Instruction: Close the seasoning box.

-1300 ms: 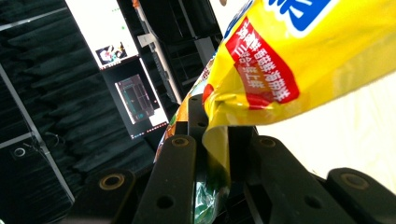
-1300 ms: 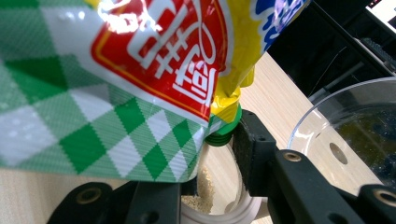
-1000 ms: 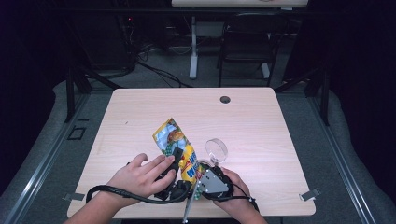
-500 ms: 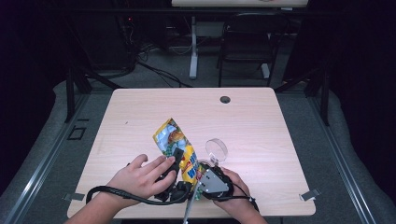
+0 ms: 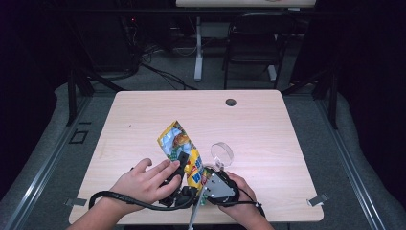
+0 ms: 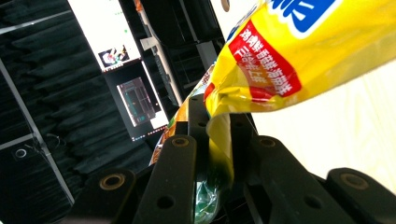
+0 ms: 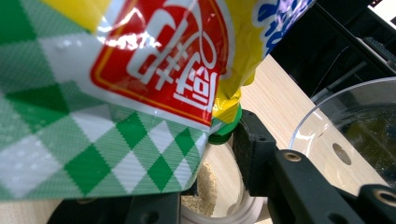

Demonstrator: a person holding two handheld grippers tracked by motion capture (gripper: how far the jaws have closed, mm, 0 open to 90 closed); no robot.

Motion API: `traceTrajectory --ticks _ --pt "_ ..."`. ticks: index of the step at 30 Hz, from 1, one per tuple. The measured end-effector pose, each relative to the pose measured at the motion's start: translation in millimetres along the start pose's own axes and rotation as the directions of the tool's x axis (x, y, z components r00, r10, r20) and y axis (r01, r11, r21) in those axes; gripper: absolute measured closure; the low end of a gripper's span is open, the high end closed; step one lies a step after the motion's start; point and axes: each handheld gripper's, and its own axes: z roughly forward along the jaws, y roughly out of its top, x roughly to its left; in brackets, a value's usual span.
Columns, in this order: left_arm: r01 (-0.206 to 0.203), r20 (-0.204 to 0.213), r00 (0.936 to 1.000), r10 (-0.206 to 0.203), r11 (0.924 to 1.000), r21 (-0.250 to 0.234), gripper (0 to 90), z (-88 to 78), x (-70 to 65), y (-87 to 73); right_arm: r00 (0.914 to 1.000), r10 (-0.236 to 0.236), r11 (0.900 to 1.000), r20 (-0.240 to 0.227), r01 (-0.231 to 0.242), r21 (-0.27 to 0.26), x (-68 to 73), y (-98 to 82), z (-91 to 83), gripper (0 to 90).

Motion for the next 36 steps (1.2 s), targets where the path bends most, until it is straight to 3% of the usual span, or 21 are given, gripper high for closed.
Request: traceTrajectory --ticks 14,25,31,33,36 --pt "0.004 -0.010 0.9999 -0.004 1.0000 -0.005 84.6 0.4 0.5 0.2 0.9995 -0.030 1.000 0.009 0.030 0.009 1.8 1.3 -0.2 71.8" --pt "0.009 0.005 0.9999 -0.009 1.0000 0.000 84.7 0.2 0.1 -0.2 0.9999 -0.007 1.000 -0.008 0.007 0.005 0.8 0.9 0.2 71.7" --pt "0.016 -0.013 0.9998 -0.016 0.9998 -0.012 84.7 0.5 -1.2 -1.5 0.9996 0.018 1.000 -0.023 -0.018 -0.008 -0.2 0.5 1.1 71.7" --pt "0.020 0.008 0.9998 -0.020 0.9998 -0.003 84.7 0.5 -1.2 -2.4 0.9995 0.020 1.000 -0.025 -0.020 -0.004 -1.1 0.6 0.7 71.7" --pt "0.025 0.005 0.9997 -0.025 0.9996 -0.008 84.8 1.2 -2.2 -3.4 0.9990 0.034 0.999 -0.027 -0.034 -0.008 -0.7 0.2 1.4 71.7"
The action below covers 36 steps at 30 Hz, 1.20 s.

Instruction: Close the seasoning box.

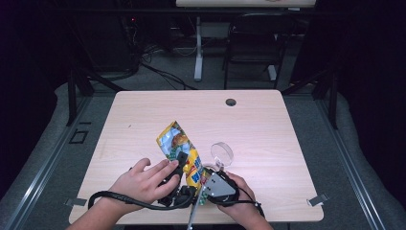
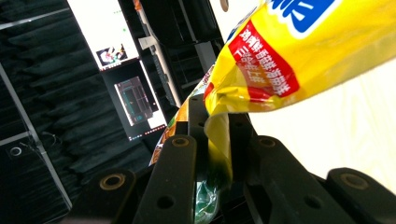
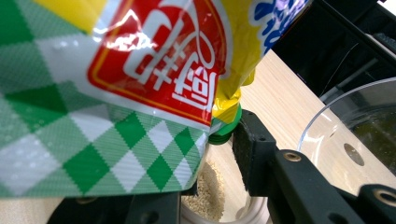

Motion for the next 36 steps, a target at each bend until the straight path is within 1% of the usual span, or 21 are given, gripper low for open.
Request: traceTrajectory --ticks 1,2,5,6,7,9,10,13,14,15,17,19,21,24,25,26,27,30,32,36 --pt "0.010 0.007 0.9999 -0.010 0.9999 -0.002 84.8 0.5 -0.7 -0.6 1.0000 0.003 1.000 -0.003 -0.003 0.000 -0.1 -0.1 0.2 71.7" --pt "0.005 0.010 0.9999 -0.005 1.0000 0.004 84.8 0.5 -0.4 -1.0 1.0000 0.009 1.000 -0.001 -0.009 -0.001 0.0 -0.3 0.3 71.7" --pt "0.026 0.006 0.9997 -0.026 0.9997 -0.004 84.8 1.4 -0.5 -2.9 0.9996 0.023 1.000 -0.014 -0.023 -0.009 -1.3 -0.5 0.8 71.7" --pt "0.016 0.012 0.9998 -0.016 0.9999 0.004 84.8 0.7 0.8 -3.0 0.9995 0.027 1.000 -0.017 -0.027 -0.008 -1.9 -0.3 0.4 71.7" --pt "0.036 0.017 0.9992 -0.036 0.9993 -0.002 84.8 1.0 -0.2 -3.5 0.9993 0.034 0.999 -0.015 -0.034 -0.012 -2.1 -0.4 0.3 71.7" --pt "0.035 0.014 0.9993 -0.034 0.9994 -0.003 84.8 0.8 0.3 -3.5 0.9990 0.039 0.999 -0.022 -0.040 -0.015 -2.8 -0.3 0.0 71.7" --pt "0.032 0.004 0.9995 -0.032 0.9995 -0.007 84.8 1.0 0.3 -3.7 0.9988 0.042 0.999 -0.025 -0.043 -0.016 -3.0 -0.3 -0.1 71.7" --pt "0.031 0.004 0.9995 -0.031 0.9995 -0.005 84.8 1.0 0.4 -4.0 0.9983 0.052 0.998 -0.027 -0.053 -0.019 -3.6 -0.3 -0.3 71.7" --pt "0.036 0.014 0.9993 -0.036 0.9994 -0.002 84.8 0.9 0.4 -4.2 0.9982 0.053 0.998 -0.027 -0.054 -0.019 -3.8 -0.3 -0.4 71.7" --pt "0.034 0.011 0.9994 -0.034 0.9994 -0.001 84.8 0.9 0.5 -4.4 0.9981 0.055 0.998 -0.029 -0.055 -0.019 -3.9 -0.3 -0.4 71.7" --pt "0.045 0.021 0.9987 -0.045 0.9990 0.000 84.7 1.3 -0.2 -5.2 0.9979 0.057 0.998 -0.032 -0.058 -0.018 -4.1 -0.4 -0.5 71.7" --pt "0.046 0.019 0.9988 -0.046 0.9989 -0.002 84.7 1.8 -0.3 -5.9 0.9976 0.059 0.998 -0.036 -0.060 -0.016 -4.4 -0.3 -0.7 71.7" --pt "0.058 0.027 0.9979 -0.058 0.9983 0.000 84.7 2.3 -0.9 -7.0 0.9969 0.067 0.998 -0.041 -0.068 -0.017 -4.5 -0.4 -0.6 71.7" --pt "0.063 0.027 0.9976 -0.063 0.9980 -0.002 84.6 2.8 0.4 -8.6 0.9957 0.079 0.997 -0.048 -0.080 -0.022 -5.3 -0.1 -1.2 71.7" --pt "0.079 0.034 0.9963 -0.079 0.9968 -0.005 84.6 3.4 -0.1 -9.4 0.9957 0.080 0.996 -0.048 -0.081 -0.024 -5.4 -0.1 -1.3 71.8" --pt "0.069 0.034 0.9970 -0.069 0.9976 0.004 84.6 3.6 0.8 -10.2 0.9956 0.080 0.996 -0.049 -0.081 -0.025 -5.6 0.0 -1.4 71.8" --pt "0.080 0.033 0.9962 -0.080 0.9967 -0.005 84.6 4.9 0.1 -10.8 0.9954 0.082 0.996 -0.050 -0.083 -0.027 -5.5 -0.1 -1.4 71.8" --pt "0.087 0.044 0.9952 -0.087 0.9962 0.003 84.7 6.4 -2.2 -12.0 0.9951 0.084 0.996 -0.052 -0.085 -0.023 -5.3 -0.1 -1.5 71.8" --pt "0.088 0.042 0.9952 -0.088 0.9961 0.003 84.7 6.8 -2.5 -12.8 0.9954 0.082 0.996 -0.050 -0.084 -0.027 -5.2 -0.4 -1.1 71.8" --pt "0.105 0.047 0.9933 -0.105 0.9945 0.006 84.7 6.9 -3.8 -13.8 0.9955 0.080 0.996 -0.051 -0.081 -0.029 -5.8 -0.4 -1.1 71.8"
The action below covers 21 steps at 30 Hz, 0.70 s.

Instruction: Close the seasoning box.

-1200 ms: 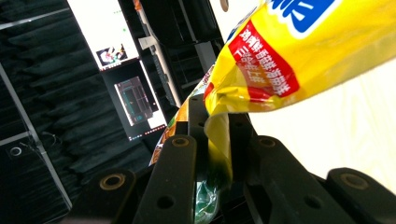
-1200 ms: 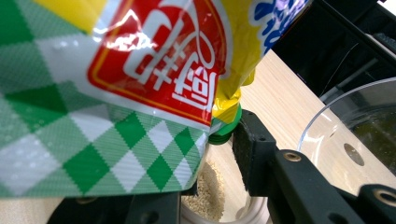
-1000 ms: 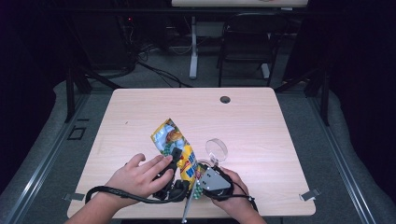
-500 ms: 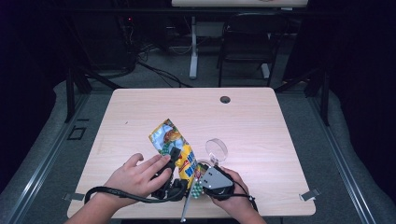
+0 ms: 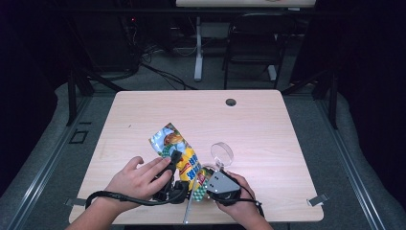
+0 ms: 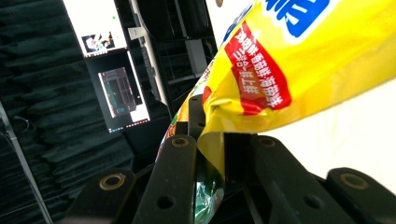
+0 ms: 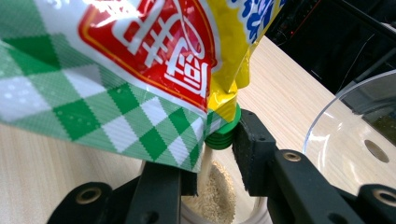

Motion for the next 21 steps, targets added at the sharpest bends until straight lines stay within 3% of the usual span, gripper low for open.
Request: traceTrajectory --ticks 11,15,21 --pt "0.061 0.016 0.9980 -0.061 0.9981 0.003 84.7 1.1 -6.1 -6.9 0.9999 -0.006 1.000 0.013 0.006 0.004 0.2 0.7 -1.1 72.2" --pt "0.100 0.025 0.9946 -0.100 0.9949 0.000 84.7 2.5 -9.4 -9.3 0.9998 -0.012 1.000 0.015 0.012 0.007 0.3 0.7 -1.0 72.3" --pt "0.124 0.032 0.9918 -0.124 0.9923 0.003 84.7 3.6 -11.6 -10.9 0.9996 -0.019 1.000 0.021 0.018 0.010 0.8 0.7 -0.6 72.3"
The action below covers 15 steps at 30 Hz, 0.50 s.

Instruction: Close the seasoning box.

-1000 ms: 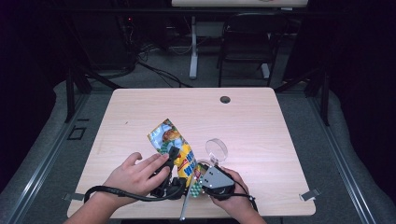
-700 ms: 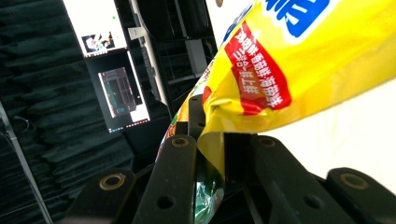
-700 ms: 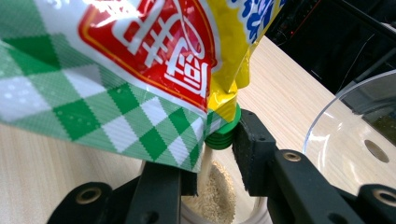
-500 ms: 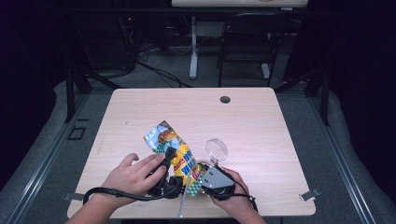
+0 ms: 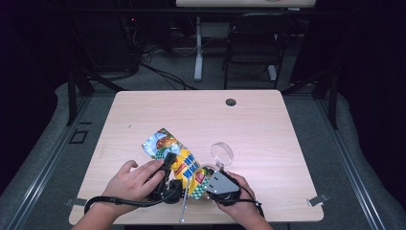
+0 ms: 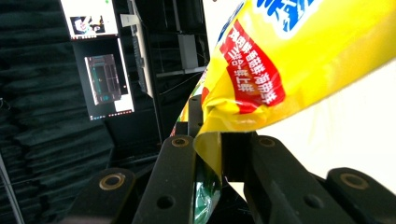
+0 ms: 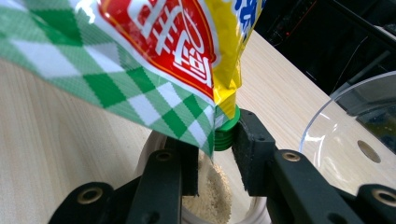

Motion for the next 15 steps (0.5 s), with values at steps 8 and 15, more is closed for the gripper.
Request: traceTrajectory --ticks 8,15 --pt "0.027 0.009 0.9996 -0.028 0.9996 0.007 84.7 0.9 -4.2 -2.7 1.0000 0.003 1.000 0.001 -0.003 -0.001 -0.7 -0.1 -0.6 72.4" --pt "0.053 0.030 0.9981 -0.053 0.9985 0.012 84.4 3.1 -8.6 -6.8 1.0000 0.005 1.000 0.008 -0.005 -0.004 -0.8 0.0 -0.5 72.5"
